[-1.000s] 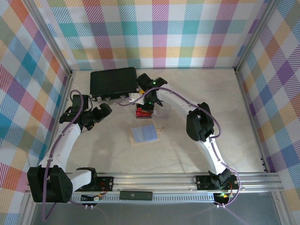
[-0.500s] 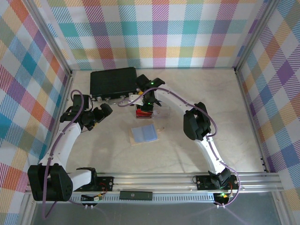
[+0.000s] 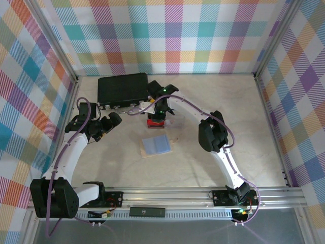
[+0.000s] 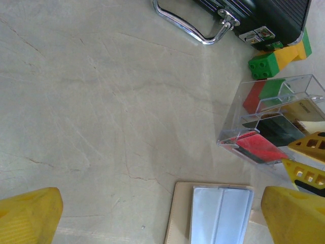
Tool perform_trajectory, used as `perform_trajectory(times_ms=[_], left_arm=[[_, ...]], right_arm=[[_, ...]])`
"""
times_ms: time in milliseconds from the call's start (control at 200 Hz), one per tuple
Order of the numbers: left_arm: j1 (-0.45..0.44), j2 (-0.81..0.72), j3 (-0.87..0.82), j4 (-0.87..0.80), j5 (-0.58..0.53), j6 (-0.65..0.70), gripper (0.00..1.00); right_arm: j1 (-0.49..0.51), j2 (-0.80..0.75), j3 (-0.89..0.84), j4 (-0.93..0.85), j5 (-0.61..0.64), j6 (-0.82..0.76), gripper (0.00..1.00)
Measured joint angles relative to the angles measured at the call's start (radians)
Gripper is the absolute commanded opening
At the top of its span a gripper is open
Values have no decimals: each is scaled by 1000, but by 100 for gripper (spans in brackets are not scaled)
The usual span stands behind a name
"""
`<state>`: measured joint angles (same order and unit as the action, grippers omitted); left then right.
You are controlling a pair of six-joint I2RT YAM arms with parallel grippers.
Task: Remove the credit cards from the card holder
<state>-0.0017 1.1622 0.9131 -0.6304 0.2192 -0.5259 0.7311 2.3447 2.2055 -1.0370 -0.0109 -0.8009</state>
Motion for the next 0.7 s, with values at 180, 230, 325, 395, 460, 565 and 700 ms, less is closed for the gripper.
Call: perform_trajectory(times_ms=[180,230,325,395,460,565,700], left_arm=[[0,0,0,0,0,0,100],[0,0,0,0,0,2,100],[0,0,0,0,0,13,100],[0,-2,0,0,0,23,100],[-5,-6,0,0,-2,30,100],[-36,-15,4,0,-29,44,100],[-109,-15,39,6,-82,52,100]], right_arm=[[0,-11,-3,7,-19,53,32],[0,-34,-23,20,-24,89,36],[0,-119,-101,61,-26,158,47],[0,-206,-184,112,-12,226,55],[0,-306,-277,170,17,300,62],[-8,-453,-403,254,87,421,73],[-47,-635,-569,363,181,578,85]])
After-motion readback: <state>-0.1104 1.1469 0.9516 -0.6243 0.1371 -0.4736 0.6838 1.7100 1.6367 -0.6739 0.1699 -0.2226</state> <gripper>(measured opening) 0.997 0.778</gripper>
